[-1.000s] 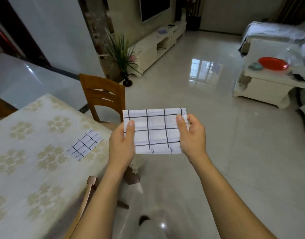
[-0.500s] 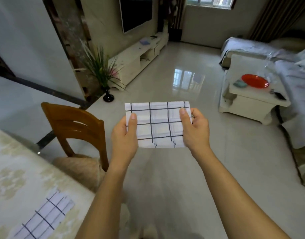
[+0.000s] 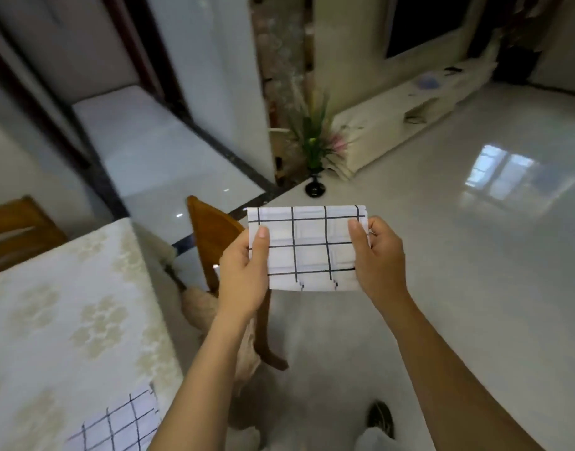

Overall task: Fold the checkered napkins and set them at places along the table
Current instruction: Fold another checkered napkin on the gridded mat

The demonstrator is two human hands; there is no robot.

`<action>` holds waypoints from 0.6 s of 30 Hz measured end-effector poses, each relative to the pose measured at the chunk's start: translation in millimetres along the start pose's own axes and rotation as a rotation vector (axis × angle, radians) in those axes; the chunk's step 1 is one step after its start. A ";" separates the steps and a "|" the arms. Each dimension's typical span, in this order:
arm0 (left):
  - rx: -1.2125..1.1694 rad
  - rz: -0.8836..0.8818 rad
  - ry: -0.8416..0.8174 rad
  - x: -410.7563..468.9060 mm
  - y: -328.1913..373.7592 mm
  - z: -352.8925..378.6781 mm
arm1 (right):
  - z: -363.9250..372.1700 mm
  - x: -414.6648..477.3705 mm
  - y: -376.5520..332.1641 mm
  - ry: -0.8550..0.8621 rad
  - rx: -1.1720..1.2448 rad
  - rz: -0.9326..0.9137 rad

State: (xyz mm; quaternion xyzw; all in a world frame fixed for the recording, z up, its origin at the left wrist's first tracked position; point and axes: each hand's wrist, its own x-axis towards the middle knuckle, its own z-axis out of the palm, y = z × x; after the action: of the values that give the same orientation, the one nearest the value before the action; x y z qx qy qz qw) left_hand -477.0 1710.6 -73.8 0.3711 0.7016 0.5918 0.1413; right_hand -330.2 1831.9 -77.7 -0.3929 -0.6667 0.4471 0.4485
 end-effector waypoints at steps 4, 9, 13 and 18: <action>0.073 -0.123 0.274 33.4 -7.8 -11.7 | 47.0 65.2 4.4 -0.312 0.054 -0.030; 0.080 -0.169 0.630 46.8 3.9 -36.9 | 116.0 110.6 -14.2 -0.699 0.161 -0.076; 0.095 -0.234 0.876 31.3 -12.9 -59.7 | 175.1 103.3 -10.2 -1.015 0.165 -0.083; 0.038 -0.421 0.982 38.7 -54.4 -102.3 | 244.0 96.2 13.1 -1.199 0.081 -0.054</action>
State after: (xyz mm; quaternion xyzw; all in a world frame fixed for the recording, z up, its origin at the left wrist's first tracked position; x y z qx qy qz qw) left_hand -587.9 1661.6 -88.8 -0.0959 0.7549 0.6418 -0.0950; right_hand -588.0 1865.2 -114.7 -0.0379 -0.7958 0.6041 0.0203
